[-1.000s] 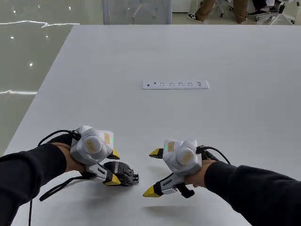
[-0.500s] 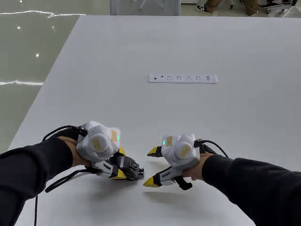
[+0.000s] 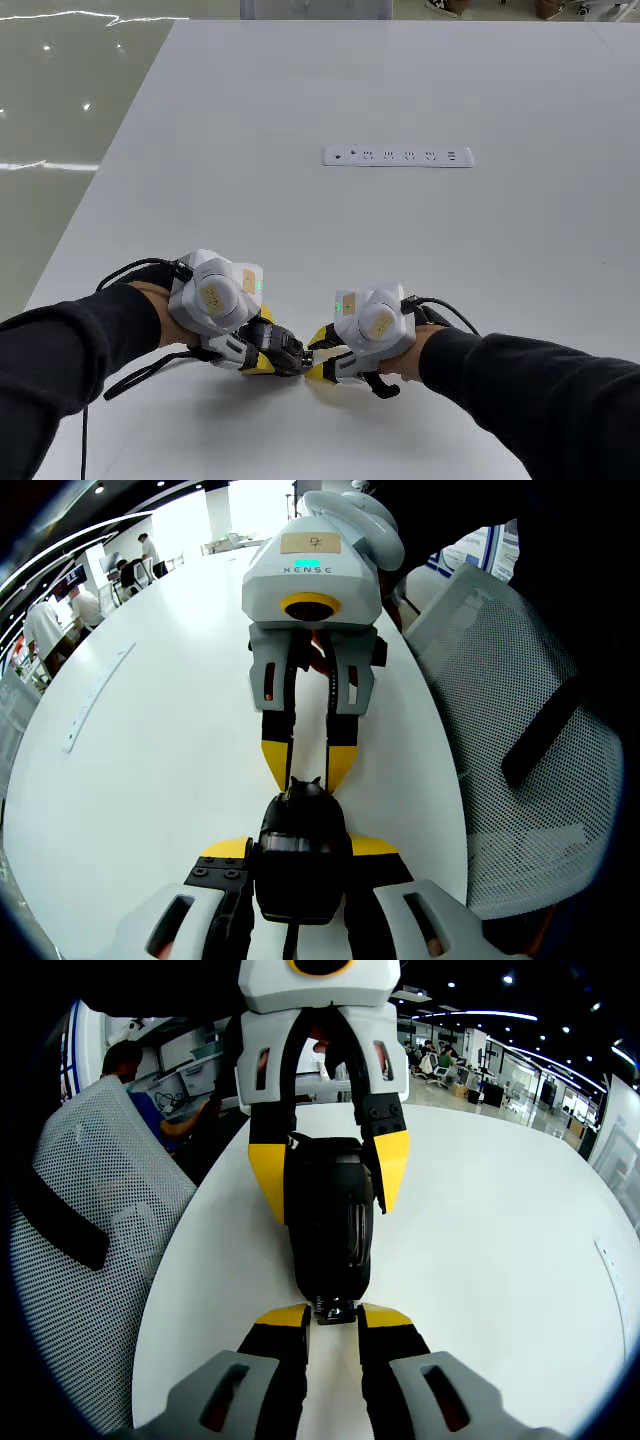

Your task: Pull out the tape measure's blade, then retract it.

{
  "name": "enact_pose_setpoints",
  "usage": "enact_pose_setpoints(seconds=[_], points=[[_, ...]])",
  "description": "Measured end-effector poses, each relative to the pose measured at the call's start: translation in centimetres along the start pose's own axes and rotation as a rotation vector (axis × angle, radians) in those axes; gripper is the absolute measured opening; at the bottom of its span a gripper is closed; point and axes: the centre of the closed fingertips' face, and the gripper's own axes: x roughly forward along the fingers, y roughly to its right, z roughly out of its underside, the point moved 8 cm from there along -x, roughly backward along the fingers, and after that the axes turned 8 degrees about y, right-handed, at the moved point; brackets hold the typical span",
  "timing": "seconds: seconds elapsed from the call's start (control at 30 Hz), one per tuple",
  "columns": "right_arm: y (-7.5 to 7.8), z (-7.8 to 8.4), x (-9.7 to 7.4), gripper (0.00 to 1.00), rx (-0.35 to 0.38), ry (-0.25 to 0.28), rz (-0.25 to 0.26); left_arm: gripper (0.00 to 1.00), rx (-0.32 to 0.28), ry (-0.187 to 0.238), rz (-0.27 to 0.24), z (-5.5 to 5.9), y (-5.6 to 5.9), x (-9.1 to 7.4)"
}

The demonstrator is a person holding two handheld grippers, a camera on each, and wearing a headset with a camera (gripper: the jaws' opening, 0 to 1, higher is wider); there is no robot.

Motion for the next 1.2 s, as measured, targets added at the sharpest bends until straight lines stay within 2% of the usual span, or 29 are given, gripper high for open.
enact_pose_setpoints(seconds=[0.23, 0.4, 0.7, 1.2], points=[[0.1, -0.1, 0.6, 0.13, -0.021, -0.018, -0.011, 0.3, 0.005, -0.004, 0.001, 0.0, 0.0, 0.0], [0.1, 0.0, 0.4, 0.12, -0.007, -0.007, -0.018, 0.3, 0.004, -0.005, 0.002, 0.0, 0.1, 0.0], [0.1, 0.0, 0.3, 0.1, -0.01, -0.022, -0.03, 0.3, 0.009, -0.004, 0.006, 0.1, 0.1, 0.0], [0.0, 0.5, -0.5, 0.1, 0.004, -0.027, -0.018, 0.3, 0.004, -0.008, 0.003, 0.1, 0.1, 0.0]])
